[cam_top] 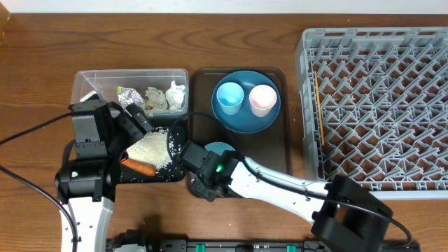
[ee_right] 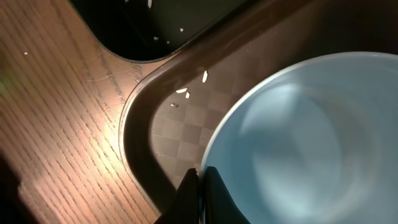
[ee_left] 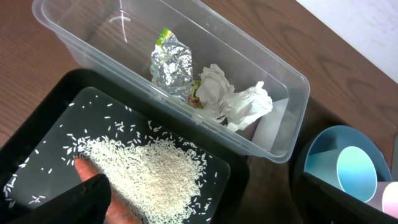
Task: Sort waste into correct bins and load items into the dishwasher rack
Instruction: 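Close right gripper on the white bowl rim, then lift the white bowl and carry it right to the rack's far corner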
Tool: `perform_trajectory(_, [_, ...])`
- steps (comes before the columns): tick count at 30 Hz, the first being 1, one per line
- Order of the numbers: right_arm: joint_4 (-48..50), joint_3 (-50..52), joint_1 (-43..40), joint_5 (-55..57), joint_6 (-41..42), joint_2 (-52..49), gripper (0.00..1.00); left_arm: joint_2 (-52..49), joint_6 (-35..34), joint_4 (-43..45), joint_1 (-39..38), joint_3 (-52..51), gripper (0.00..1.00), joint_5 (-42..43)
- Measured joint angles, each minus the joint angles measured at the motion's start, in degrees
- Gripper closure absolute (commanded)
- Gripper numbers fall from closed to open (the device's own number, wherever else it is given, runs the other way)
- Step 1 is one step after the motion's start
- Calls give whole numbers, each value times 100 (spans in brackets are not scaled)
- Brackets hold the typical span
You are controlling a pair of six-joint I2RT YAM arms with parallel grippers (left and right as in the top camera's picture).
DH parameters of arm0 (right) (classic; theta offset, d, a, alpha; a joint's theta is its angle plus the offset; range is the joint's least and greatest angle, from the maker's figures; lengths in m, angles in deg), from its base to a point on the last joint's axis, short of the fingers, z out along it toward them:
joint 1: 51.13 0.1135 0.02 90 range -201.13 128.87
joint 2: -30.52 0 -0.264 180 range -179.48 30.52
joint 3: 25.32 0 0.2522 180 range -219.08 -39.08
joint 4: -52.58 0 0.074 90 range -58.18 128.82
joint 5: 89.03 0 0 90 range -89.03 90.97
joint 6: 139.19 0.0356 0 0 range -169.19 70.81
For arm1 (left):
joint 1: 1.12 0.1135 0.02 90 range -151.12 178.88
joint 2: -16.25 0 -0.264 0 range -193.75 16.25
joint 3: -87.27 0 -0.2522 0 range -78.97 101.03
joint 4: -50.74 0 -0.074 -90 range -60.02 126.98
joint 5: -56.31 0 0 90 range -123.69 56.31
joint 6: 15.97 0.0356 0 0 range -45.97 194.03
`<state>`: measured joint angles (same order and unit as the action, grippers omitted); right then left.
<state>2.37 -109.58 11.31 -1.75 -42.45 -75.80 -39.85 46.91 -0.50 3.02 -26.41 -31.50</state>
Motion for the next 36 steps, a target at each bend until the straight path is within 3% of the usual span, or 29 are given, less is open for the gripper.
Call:
perform_trajectory(6, [-17,-50,-87,-503,0,348,99,-2,-2,0,0,0,5,0])
perform_trajectory(14, [-42,-155,-999,-1471,2,1991,99,-2,-2,0,0,0,5,0])
perform_trajectory(24, [72,-188,-4111,-2566,-448,3274,99,0,-2,2,0,0,5,0])
perform_trajectory(31, [986,-188,-6212,-2789,-1025,3244,99,-2,0,-2,-2,0,5,2])
perform_trajectory(36, [1926,-199,-7023,-3088,-1043,2894,99,-2,0,0,0,0,5,0])
